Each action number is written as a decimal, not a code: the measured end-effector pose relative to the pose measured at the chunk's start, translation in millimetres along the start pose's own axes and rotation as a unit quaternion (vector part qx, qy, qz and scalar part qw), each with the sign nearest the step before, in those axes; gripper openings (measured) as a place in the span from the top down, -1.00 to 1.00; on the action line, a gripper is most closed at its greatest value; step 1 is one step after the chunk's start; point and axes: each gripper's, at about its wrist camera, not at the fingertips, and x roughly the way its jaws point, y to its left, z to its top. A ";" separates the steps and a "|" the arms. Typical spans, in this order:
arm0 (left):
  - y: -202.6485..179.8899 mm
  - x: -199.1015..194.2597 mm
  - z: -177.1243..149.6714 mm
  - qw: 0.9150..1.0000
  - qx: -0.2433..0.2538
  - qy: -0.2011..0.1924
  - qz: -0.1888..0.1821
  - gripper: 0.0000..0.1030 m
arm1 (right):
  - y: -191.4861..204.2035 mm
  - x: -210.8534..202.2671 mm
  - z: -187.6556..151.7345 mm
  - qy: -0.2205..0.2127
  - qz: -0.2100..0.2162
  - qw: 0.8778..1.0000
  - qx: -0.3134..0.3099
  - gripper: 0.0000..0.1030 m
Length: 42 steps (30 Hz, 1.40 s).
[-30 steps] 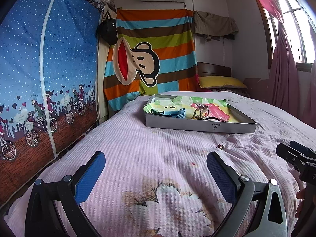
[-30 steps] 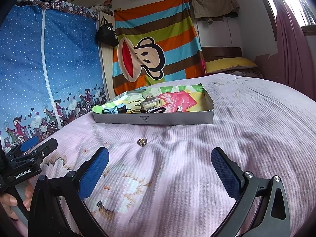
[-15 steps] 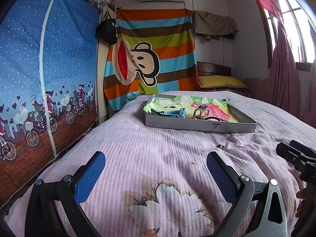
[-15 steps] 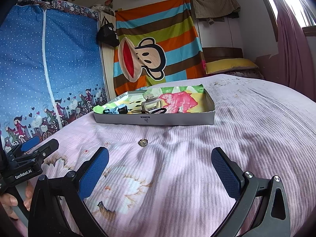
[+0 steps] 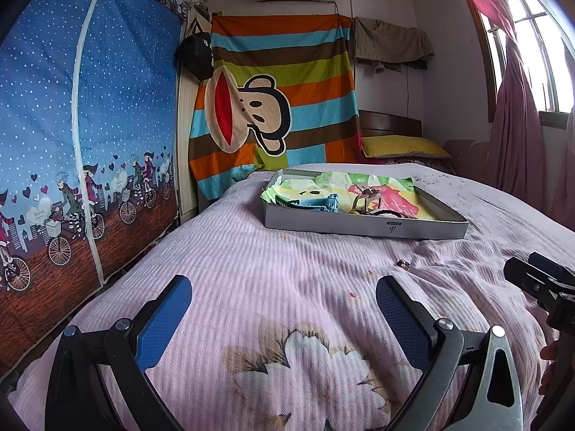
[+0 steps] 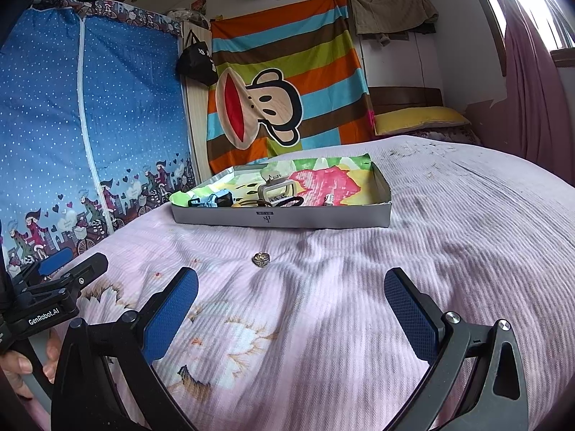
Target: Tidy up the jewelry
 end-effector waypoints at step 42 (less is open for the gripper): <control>0.0 -0.2 -4.3 1.000 0.004 0.003 -0.001 -1.00 | 0.4 0.9 -0.6 0.000 -0.001 1.000 -0.002 -0.97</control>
